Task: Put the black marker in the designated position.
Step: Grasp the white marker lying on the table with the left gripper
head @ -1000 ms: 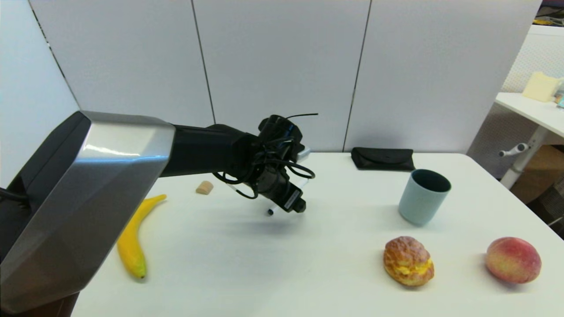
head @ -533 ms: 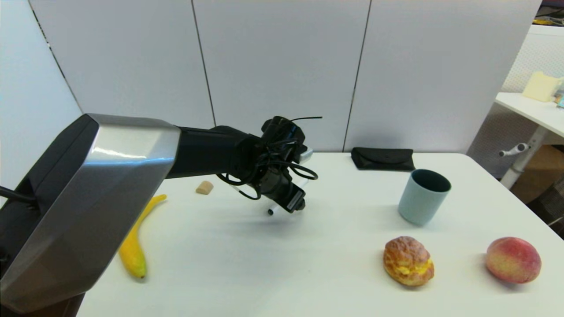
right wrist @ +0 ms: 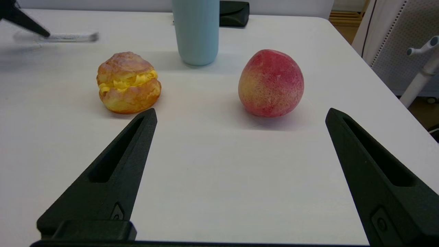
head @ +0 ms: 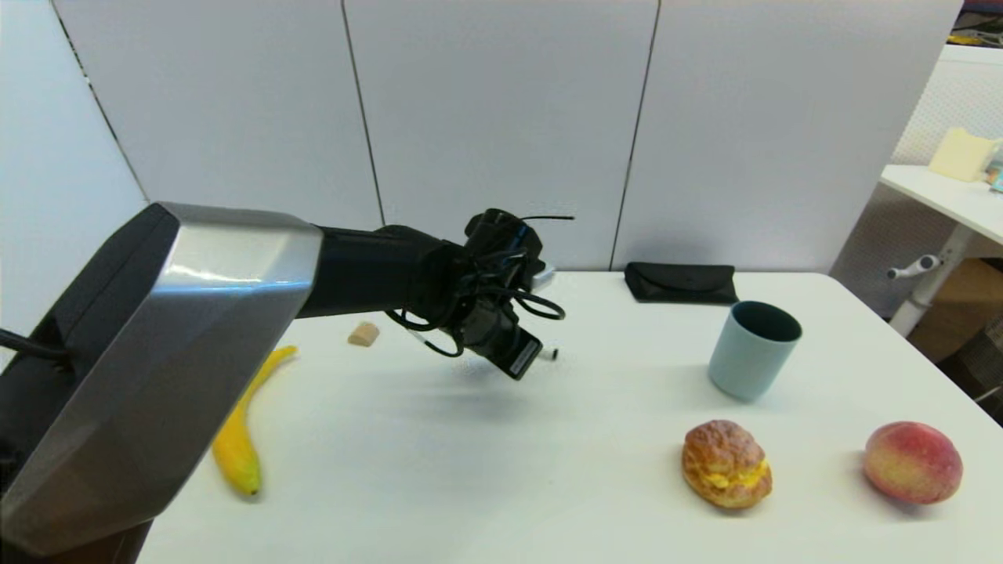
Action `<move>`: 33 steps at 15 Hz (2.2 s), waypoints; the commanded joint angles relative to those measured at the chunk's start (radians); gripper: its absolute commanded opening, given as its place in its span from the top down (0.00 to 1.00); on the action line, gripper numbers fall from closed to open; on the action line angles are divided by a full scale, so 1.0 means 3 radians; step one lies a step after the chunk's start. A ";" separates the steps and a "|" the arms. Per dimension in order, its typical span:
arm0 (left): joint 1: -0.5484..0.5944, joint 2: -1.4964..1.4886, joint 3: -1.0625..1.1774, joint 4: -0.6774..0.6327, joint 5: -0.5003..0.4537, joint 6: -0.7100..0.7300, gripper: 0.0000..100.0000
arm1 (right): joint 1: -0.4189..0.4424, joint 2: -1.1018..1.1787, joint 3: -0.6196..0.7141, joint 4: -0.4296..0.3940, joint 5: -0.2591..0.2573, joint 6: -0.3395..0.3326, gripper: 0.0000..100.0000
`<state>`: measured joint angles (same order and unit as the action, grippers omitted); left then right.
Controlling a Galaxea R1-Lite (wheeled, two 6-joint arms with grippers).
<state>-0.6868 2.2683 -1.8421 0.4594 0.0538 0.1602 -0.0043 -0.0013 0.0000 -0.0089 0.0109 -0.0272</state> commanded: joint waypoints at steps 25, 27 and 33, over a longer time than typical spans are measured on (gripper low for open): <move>-0.0237 -0.0387 0.0291 -0.1301 0.0076 -0.1199 0.00 | -0.0001 0.0004 0.0000 -0.0001 0.0000 -0.0001 0.00; -0.0354 -0.0249 0.0240 -0.1393 0.0536 -0.1828 0.00 | -0.0001 0.0004 0.0000 -0.0001 0.0000 -0.0001 0.00; -0.0436 -0.0014 0.0245 -0.1184 0.2122 -0.2973 0.00 | -0.0001 0.0004 0.0000 -0.0001 0.0000 -0.0001 0.00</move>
<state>-0.8130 2.2264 -1.7689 0.0513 0.5334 -0.6394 -0.0047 -0.0013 0.0000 -0.0091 0.0109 -0.0268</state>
